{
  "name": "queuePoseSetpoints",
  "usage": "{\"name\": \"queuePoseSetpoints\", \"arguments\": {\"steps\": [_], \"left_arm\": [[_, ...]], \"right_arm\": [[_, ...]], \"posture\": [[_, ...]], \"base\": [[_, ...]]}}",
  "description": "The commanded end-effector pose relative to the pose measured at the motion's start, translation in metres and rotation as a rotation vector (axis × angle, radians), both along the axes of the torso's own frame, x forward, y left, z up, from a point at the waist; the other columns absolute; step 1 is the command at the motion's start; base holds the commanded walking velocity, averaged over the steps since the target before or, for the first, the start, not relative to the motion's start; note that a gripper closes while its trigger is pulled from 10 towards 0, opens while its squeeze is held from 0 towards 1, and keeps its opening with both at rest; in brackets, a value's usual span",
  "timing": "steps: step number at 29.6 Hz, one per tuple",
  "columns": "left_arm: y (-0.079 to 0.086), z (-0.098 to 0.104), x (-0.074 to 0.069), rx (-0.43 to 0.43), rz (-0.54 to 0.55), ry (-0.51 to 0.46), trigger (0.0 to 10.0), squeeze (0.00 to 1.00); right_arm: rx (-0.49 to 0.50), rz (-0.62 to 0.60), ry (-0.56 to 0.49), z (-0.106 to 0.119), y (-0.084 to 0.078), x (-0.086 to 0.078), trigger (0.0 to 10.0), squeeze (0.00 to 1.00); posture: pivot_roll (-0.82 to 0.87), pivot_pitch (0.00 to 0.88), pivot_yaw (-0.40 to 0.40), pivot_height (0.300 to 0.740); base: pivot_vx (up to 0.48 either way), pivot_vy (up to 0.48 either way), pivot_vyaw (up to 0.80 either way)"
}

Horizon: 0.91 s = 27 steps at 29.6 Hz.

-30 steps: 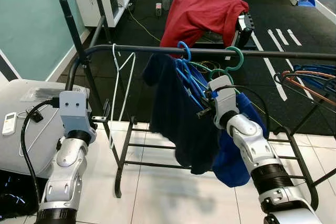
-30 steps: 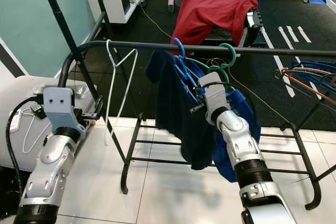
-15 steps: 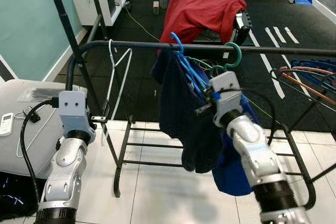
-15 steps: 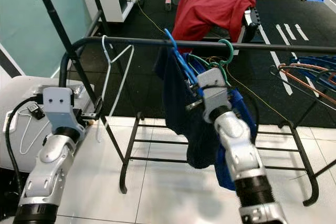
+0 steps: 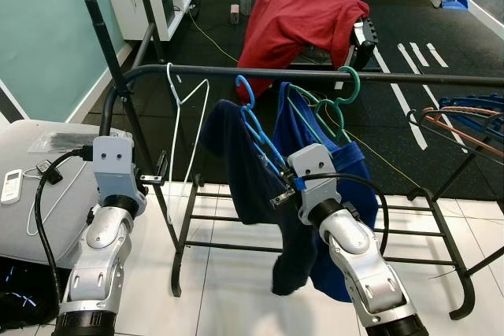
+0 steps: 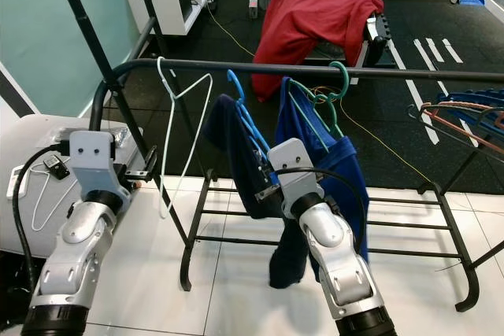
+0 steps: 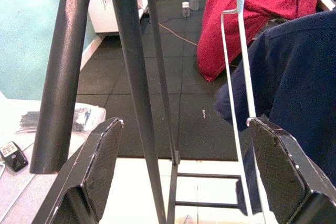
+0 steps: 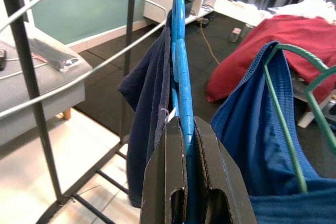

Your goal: Hang hanger

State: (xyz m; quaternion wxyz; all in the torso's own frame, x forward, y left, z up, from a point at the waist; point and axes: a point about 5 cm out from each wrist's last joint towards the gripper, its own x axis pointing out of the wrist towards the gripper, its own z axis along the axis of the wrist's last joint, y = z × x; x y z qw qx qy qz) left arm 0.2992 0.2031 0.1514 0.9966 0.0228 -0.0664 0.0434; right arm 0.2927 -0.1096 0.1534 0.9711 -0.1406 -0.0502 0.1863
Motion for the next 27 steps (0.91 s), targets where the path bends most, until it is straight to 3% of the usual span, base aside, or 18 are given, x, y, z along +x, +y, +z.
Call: {"name": "queuePoseSetpoints", "arguments": {"steps": [1, 6, 11, 19, 24, 26, 27], "left_arm": [[0.001, -0.005, -0.002, 0.012, -0.005, 0.028, 10.0, 0.00], [0.001, -0.005, -0.003, 0.013, -0.011, 0.033, 10.0, 0.00], [0.000, -0.006, -0.002, 0.012, -0.028, 0.042, 10.0, 0.00], [-0.001, -0.005, -0.001, 0.011, -0.033, 0.042, 10.0, 0.00], [-0.001, -0.005, -0.001, 0.002, -0.036, 0.041, 10.0, 0.00], [-0.001, -0.004, 0.000, -0.007, -0.040, 0.040, 10.0, 0.00], [-0.001, -0.004, 0.000, -0.007, -0.040, 0.040, 10.0, 0.00]], "right_arm": [[-0.005, 0.000, -0.050, 0.006, 0.003, -0.006, 0.0, 0.00], [-0.007, -0.009, -0.050, 0.006, 0.002, -0.010, 0.0, 0.00], [-0.017, -0.002, -0.089, 0.014, 0.006, -0.019, 0.0, 0.00], [-0.010, 0.027, -0.128, 0.025, 0.013, -0.021, 0.0, 0.00], [0.049, 0.076, -0.103, 0.033, 0.011, -0.016, 0.0, 0.00], [0.144, 0.117, -0.088, 0.048, 0.004, -0.009, 0.0, 0.00], [0.144, 0.117, -0.088, 0.048, 0.004, -0.009, 0.0, 0.00]], "posture": [[-0.13, 0.108, 0.011, 0.740], [-0.14, 0.120, 0.013, 0.740], [-0.14, 0.124, 0.017, 0.740], [-0.14, 0.122, 0.015, 0.740], [-0.14, 0.121, 0.015, 0.740], [-0.15, 0.118, 0.017, 0.740], [-0.15, 0.118, 0.017, 0.740]], "base": [[0.000, 0.000, 0.00], [0.000, 0.000, 0.00], [-0.324, 0.000, 0.00], [-0.330, 0.000, 0.00], [-0.329, 0.000, 0.00], [-0.330, 0.000, 0.00], [-0.330, 0.000, 0.00]]}}
